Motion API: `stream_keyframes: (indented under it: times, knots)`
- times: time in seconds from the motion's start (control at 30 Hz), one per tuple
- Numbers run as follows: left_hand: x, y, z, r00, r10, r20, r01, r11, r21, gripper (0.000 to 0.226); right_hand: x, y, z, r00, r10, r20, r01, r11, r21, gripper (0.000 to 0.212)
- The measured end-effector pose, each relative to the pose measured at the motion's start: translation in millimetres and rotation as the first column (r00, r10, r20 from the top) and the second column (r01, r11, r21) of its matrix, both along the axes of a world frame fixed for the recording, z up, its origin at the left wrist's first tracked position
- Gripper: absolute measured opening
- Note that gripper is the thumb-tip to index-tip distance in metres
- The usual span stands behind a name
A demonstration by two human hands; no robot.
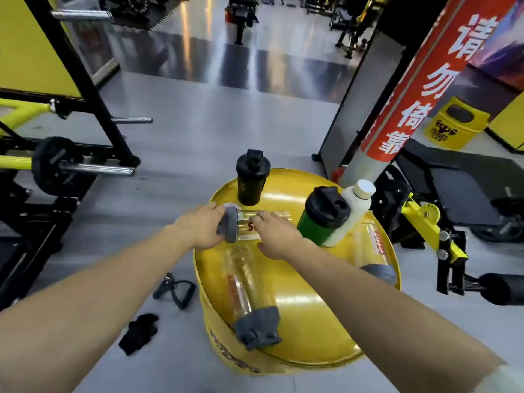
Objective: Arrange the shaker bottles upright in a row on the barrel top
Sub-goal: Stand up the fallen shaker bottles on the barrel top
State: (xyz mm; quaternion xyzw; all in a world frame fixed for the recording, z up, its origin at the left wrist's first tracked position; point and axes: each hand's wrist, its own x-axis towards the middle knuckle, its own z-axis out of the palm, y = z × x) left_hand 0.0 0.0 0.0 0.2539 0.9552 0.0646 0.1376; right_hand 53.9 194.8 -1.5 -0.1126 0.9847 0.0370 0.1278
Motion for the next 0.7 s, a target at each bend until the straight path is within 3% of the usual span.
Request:
stream_keyframes:
  times: [0.2, 0.33, 0.47, 0.57, 0.63, 0.7]
  knots:
    - [-27.4, 5.1, -15.5, 0.988, 0.067, 0.143, -0.08, 0.993, 0.089, 0.066, -47.8, -12.2, -17.5, 0.999, -0.041, -0.029, 0.046, 0.979, 0.198, 0.086]
    - [-35.9, -1.7, -21.9, 0.972, 0.106, 0.209, -0.153, 0.964, 0.22, 0.083, -58.8, -14.0, -25.2, 0.998, -0.043, -0.043, 0.051, 0.974, 0.219, 0.08]
    - [-41.2, -14.9, -11.9, 0.936, 0.189, 0.296, -0.296, 0.878, 0.377, 0.079, -57.6, -4.0, -25.5, 0.993, -0.086, -0.084, 0.093, 0.993, 0.079, 0.084]
    - [-44.1, -19.2, 3.3, 0.9, 0.177, 0.398, -0.371, 0.791, 0.487, 0.072, -55.0, 5.1, -18.0, 0.971, -0.209, -0.112, 0.197, 0.974, -0.11, 0.09]
    - [-44.9, -15.8, 15.6, 0.882, 0.172, 0.439, -0.421, 0.71, 0.565, 0.074, -53.7, 6.4, -11.0, 0.946, -0.31, -0.097, 0.27, 0.917, -0.294, 0.091]
    - [-44.8, -5.5, 23.8, 0.852, 0.15, 0.502, -0.478, 0.615, 0.627, 0.084, -49.5, 1.8, -9.4, 0.899, -0.433, -0.058, 0.351, 0.794, -0.497, 0.088]
